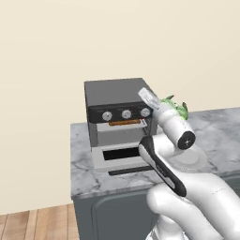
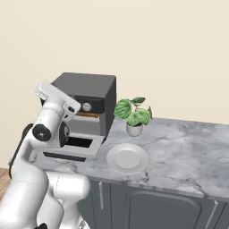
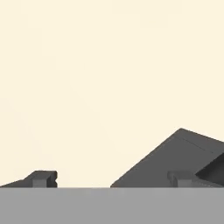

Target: Pull the toaster oven rack outwards. Pick up the baguette from the plate and place it on the toaster oven rack. Close the toaster oven door fully and set the temperature to the lowest setting.

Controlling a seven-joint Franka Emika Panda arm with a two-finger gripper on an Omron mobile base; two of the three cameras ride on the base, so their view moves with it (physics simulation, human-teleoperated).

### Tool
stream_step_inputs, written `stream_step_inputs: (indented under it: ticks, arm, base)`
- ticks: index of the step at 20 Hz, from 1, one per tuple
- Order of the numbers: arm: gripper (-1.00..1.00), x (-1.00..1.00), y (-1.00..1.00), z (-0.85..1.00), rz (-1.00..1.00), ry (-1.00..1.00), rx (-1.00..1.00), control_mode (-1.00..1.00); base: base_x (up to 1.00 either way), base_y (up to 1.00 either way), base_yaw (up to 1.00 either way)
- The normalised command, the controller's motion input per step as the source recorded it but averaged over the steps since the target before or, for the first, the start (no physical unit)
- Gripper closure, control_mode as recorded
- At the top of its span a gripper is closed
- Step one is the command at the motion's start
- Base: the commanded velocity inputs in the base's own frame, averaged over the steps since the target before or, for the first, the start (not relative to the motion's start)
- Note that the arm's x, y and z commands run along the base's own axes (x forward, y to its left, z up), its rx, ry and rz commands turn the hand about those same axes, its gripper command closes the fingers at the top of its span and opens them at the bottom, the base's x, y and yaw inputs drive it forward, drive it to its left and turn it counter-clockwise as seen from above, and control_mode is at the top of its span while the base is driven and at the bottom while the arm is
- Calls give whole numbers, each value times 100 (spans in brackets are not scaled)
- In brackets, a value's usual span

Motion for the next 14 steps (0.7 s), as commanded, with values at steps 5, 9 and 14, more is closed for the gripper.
stream_step_inputs:
  ticks: [5,9,14]
  arm:
    - [-100,-7,0,39,0,43,18,-100]
    - [-100,0,6,18,-9,48,5,-100]
    - [-100,-3,16,0,-29,27,0,-100]
  base:
    - [0,0,0]
    - [0,0,0]
    - [0,0,0]
